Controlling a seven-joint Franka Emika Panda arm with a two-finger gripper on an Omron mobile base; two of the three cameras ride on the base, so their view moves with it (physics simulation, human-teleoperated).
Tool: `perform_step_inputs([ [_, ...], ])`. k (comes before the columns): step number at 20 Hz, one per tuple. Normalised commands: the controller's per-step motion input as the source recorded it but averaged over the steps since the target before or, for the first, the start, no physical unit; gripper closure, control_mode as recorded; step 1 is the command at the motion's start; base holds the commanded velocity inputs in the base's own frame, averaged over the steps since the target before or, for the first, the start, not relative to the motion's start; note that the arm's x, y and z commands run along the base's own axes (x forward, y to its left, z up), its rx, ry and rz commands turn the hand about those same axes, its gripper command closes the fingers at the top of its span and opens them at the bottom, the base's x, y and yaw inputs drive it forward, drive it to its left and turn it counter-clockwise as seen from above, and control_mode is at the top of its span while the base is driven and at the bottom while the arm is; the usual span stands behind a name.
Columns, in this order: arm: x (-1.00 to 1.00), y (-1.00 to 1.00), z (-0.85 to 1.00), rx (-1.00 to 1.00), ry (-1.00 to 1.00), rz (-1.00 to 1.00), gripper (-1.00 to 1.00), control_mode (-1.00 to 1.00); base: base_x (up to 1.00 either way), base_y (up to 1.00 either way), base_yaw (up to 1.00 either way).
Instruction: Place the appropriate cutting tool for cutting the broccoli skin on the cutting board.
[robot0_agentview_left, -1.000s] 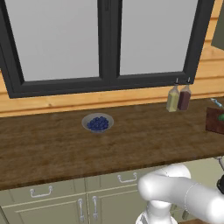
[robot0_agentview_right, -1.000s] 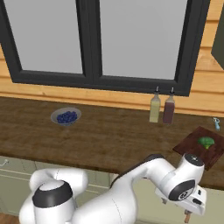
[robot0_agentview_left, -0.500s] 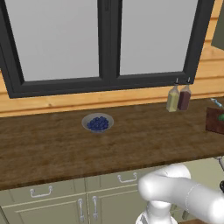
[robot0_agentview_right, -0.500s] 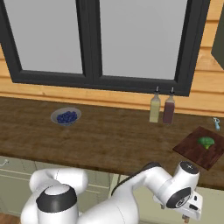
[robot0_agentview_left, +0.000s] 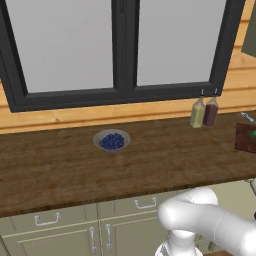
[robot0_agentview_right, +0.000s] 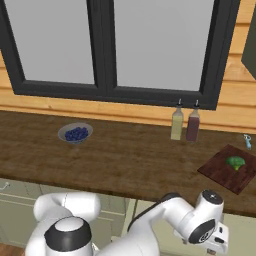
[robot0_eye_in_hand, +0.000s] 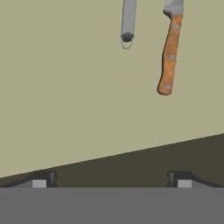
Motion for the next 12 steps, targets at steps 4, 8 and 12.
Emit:
perform_step_inputs([
  [4,-0.03,0.0,-0.09,-0.02,0.0,0.08,-1.0,-1.0,0.0,0.0,0.0],
  [8,-0.17,0.0,-0.16,-0.03,0.0,0.09,-1.0,-1.0,0.0,0.0,0.0],
  [12,-0.1,0.0,-0.11,-0.03,0.0,0.09,-1.0,-1.0,0.0,0.0,0.0],
])
